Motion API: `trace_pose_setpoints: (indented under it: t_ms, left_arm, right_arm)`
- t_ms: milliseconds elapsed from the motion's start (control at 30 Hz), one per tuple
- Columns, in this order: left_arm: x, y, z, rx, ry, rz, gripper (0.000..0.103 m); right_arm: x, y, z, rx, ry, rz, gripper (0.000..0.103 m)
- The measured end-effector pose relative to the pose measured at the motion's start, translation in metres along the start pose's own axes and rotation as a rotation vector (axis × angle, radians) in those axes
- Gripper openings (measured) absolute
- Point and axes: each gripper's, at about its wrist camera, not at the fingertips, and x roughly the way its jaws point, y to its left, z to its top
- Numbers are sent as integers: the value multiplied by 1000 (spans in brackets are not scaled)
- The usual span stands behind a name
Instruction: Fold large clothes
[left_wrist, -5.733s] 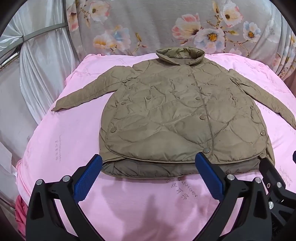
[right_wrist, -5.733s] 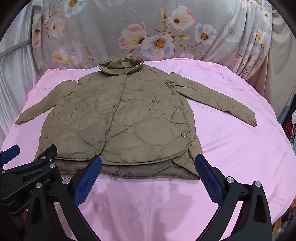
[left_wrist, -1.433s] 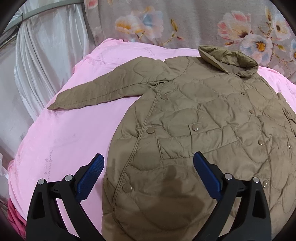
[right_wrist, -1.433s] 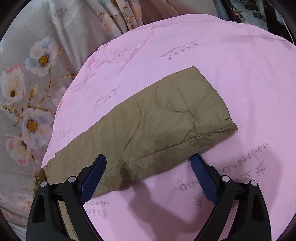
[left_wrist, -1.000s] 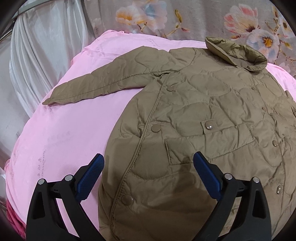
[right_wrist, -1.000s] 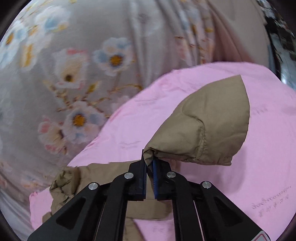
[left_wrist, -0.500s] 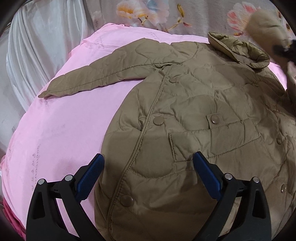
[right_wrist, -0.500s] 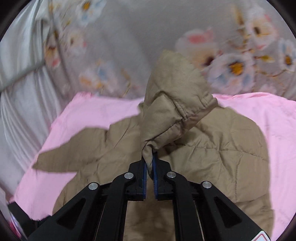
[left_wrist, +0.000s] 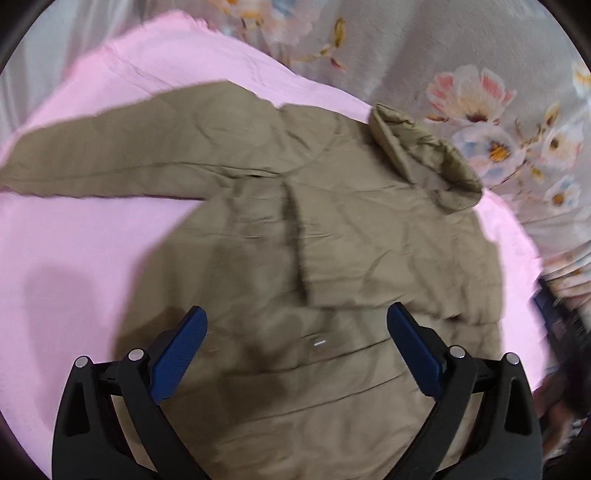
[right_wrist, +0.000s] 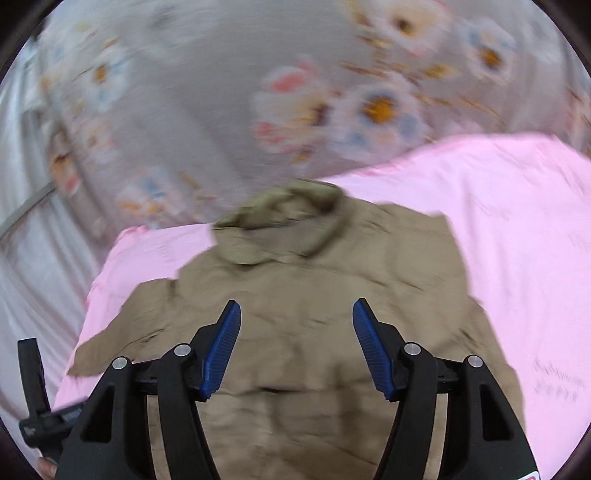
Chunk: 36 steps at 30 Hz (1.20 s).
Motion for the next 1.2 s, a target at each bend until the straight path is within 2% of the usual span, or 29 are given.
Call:
trace_pose_setpoints:
  t_ms: [67, 167, 233, 267, 300, 333, 367, 400, 433, 500, 567, 600, 633, 700, 800, 867, 1067, 1200]
  left_arm:
    - [17, -7, 11, -44, 40, -60, 96]
    - [40, -13, 16, -107, 97, -104, 94]
    - [51, -17, 20, -144, 114, -98, 87]
    - [53, -21, 22, -136, 107, -91, 72]
    - [55, -25, 25, -117, 104, -60, 50]
    - [55, -27, 28, -105, 98, -33, 39]
    - [54, -29, 33, -93, 81, -9, 18]
    - [53, -31, 38, -83, 69, -5, 11]
    - [51, -29, 42, -75, 61, -2, 10]
    - [41, -32, 54, -47, 12, 16, 6]
    - [30, -34, 64, -17, -43, 29, 4]
    - [23, -35, 68, 8, -78, 45, 4]
    - [19, -36, 68, 35, -110, 70, 4]
    - [25, -37, 61, 83, -127, 124, 4]
    - [58, -34, 44, 148, -98, 228, 4]
    - [72, -31, 34, 178, -97, 255, 4]
    - [72, -36, 19, 258, -176, 327, 5]
    - [64, -34, 9, 237, -176, 303, 6]
  right_arm:
    - [4, -42, -4, 128, 33, -31, 63]
    - [15, -87, -9, 268, 75, -32, 63]
    - [23, -107, -11, 327, 100, -33, 63]
    - [29, -115, -12, 355, 111, -20, 63]
    - [36, -122, -11, 387, 121, -5, 62]
    - [41, -126, -12, 411, 127, 8, 61]
    - [49, -131, -11, 445, 135, 22, 57]
    - [55, -135, -8, 456, 131, 32, 47]
    - [62, -136, -4, 453, 129, 33, 28]
    - [69, -135, 3, 442, 131, 26, 8]
    - [58, -127, 14, 420, 59, 66, 5]
    - [46, -117, 21, 369, 2, 69, 5]
    - [35, -106, 25, 308, -43, 59, 5]
    - [31, -93, 24, 224, -68, 13, 4]
    - [57, -91, 11, 153, 23, -102, 4]
    - [71, -96, -3, 134, 76, -162, 4]
    - [82, -100, -14, 114, 117, -207, 4]
    - [76, -102, -18, 111, 116, -212, 3]
